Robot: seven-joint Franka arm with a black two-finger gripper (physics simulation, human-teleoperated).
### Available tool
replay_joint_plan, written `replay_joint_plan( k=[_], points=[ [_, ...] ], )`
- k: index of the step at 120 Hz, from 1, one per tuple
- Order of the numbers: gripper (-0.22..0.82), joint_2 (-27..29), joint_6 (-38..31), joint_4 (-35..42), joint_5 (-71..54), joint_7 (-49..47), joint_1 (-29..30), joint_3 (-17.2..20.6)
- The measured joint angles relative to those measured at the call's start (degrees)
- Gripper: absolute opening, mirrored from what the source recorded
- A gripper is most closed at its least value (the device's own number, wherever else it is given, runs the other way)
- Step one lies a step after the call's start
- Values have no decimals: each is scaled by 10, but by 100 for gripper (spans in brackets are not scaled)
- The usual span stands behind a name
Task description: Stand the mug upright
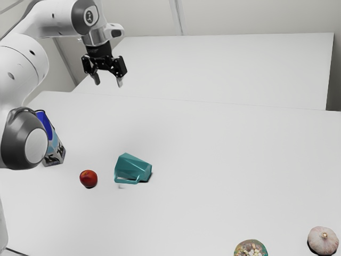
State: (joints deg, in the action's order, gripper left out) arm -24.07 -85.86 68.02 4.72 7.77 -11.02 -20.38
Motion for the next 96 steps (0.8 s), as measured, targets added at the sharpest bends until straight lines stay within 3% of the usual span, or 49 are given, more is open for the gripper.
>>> replay_joint_plan(
  k=[32,73,96],
  points=[
    [60,23,-9,26,-11,-1,-5,9],
    [60,85,-133,240,77,0,-9,21],
    [60,100,-195,322,126,8,-11,21]
  ],
)
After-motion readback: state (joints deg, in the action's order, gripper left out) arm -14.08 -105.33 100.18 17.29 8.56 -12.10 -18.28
